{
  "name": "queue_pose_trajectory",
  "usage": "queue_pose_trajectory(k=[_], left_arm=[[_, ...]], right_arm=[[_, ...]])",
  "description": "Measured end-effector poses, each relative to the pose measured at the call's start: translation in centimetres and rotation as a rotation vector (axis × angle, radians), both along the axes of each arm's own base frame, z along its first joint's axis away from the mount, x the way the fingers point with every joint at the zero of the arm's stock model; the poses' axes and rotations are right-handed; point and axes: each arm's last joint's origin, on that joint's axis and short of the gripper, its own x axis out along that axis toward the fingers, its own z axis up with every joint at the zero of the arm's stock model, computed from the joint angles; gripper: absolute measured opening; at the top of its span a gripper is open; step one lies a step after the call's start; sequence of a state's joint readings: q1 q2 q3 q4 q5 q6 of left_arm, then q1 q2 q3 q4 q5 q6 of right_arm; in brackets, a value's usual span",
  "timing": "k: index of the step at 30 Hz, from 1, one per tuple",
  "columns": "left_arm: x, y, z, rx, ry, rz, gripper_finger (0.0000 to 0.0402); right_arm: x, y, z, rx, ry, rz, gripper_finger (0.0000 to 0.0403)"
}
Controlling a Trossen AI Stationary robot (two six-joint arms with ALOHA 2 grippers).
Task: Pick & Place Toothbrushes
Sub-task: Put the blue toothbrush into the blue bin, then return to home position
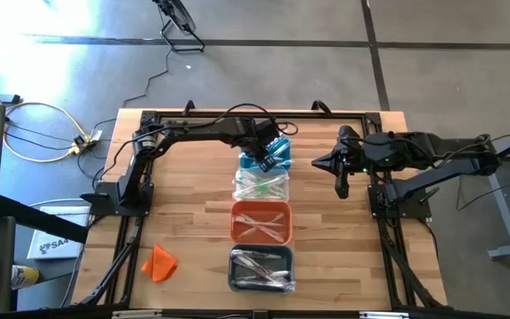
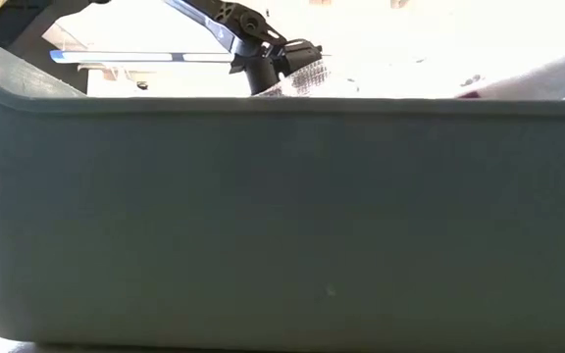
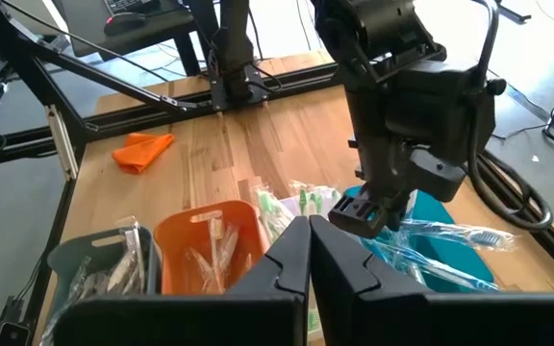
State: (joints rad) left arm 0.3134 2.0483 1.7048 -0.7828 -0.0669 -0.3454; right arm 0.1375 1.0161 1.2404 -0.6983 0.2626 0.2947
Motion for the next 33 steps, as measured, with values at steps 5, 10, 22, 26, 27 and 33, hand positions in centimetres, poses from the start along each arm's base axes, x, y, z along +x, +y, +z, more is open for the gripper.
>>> queue_pose_trajectory(k=[5,10,22,26,27,33], left_arm=[[0.03,0.01,0.03,0.001,-0.003,0.000,0.0025],[0.03,0.01,0.03,0.001,-0.004,0.001,0.0025],[0.05,-0.08,0.02,-0.039,-0.017,0.012,0.0093],[0.09,-0.07,0.04,-0.038,-0.022,0.012,0.0123],[0.12,-0.06,0.05,-0.037,-0.024,0.011,0.0128],[0.40,0.03,0.26,-0.025,-0.060,0.009,0.0136]], right_arm=[[0.00,0.01,-0.01,0.001,0.001,0.003,0.0002],[0.00,0.01,-0.01,0.000,0.002,0.004,0.0002],[-0.01,0.01,-0.01,-0.001,0.002,0.005,0.0002],[0.00,0.00,-0.01,-0.001,0.002,0.004,0.0002],[0.00,0.00,-0.01,-0.001,0.002,0.004,0.0002],[0.00,0.00,-0.01,-0.001,0.002,0.004,0.0002]])
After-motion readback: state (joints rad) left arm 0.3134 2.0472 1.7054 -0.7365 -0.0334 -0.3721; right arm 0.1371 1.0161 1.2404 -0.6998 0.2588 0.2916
